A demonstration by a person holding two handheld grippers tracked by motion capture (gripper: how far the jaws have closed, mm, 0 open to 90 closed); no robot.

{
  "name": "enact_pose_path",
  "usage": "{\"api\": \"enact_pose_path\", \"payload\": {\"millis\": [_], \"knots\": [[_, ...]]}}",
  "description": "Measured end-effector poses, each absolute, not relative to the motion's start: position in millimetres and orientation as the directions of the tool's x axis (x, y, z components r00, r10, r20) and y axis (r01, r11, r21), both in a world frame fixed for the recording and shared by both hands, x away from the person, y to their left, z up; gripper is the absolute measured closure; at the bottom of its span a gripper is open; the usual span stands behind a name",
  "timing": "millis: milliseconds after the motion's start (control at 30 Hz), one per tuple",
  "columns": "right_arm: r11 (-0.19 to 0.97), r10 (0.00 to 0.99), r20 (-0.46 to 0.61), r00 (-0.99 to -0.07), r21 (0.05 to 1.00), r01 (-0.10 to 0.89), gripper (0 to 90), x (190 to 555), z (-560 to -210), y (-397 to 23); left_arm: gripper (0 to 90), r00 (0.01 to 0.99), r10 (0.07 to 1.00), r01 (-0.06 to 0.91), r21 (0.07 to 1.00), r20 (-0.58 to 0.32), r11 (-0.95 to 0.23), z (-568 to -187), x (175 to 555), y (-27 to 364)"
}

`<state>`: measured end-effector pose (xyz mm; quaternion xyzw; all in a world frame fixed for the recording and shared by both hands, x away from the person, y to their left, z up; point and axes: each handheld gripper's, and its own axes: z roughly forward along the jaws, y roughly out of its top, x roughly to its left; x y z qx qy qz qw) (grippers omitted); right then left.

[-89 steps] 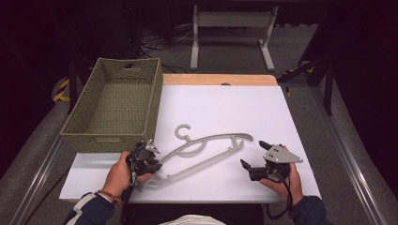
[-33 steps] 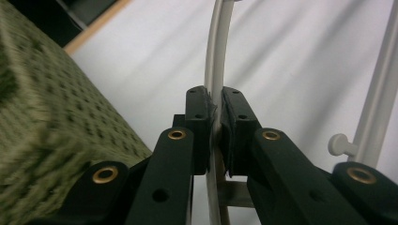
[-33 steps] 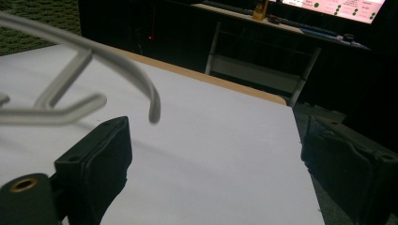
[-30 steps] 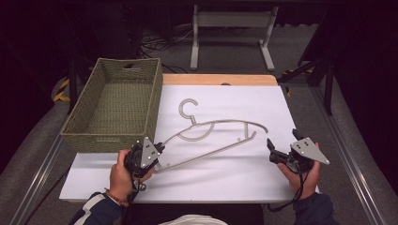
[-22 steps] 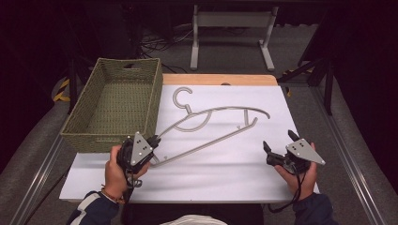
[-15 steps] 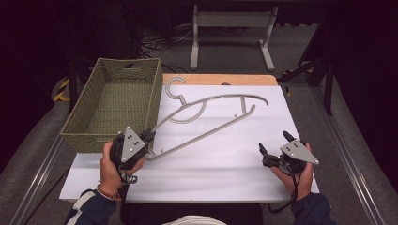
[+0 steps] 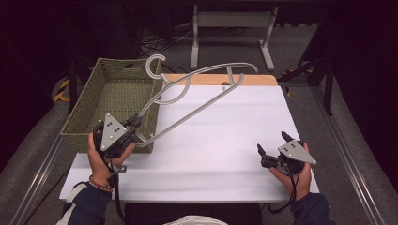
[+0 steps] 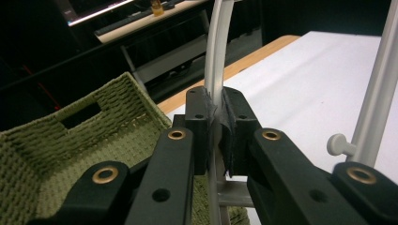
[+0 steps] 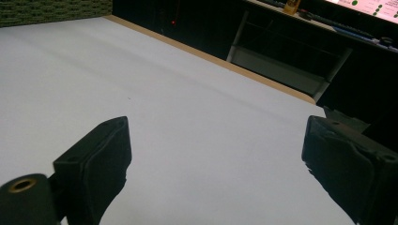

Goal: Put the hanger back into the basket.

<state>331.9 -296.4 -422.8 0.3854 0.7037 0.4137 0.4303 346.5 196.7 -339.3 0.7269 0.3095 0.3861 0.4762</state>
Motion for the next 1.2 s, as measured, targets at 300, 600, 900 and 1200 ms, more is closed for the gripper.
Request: {"api": "enact_pose_path", "payload": {"millis": [300, 600, 900, 1200], "knots": [[0.376, 0.892, -0.299, -0.34, 0.907, 0.19, 9.5, 333.0, -424.8, -293.0, 82.7, 0.467, 0.855, 0.088, 0.95, 0.226, -0.3, -335.7, 357.1, 220.2], [0.384, 0.888, -0.304, -0.344, 0.903, 0.193, 9.4, 333.5, -426.1, -291.7, 82.7, 0.415, 0.889, 0.124, 0.956, 0.194, -0.267, -337.2, 375.3, 248.7], [0.398, 0.881, -0.313, -0.354, 0.896, 0.198, 9.5, 334.3, -428.3, -289.1, 82.7, 0.358, 0.911, 0.162, 0.948, 0.202, -0.274, -337.6, 390.2, 270.3], [0.416, 0.874, -0.327, -0.36, 0.886, 0.205, 9.5, 335.0, -430.2, -286.5, 82.7, 0.316, 0.934, 0.217, 0.945, 0.168, -0.244, -341.6, 411.6, 298.8]]}}
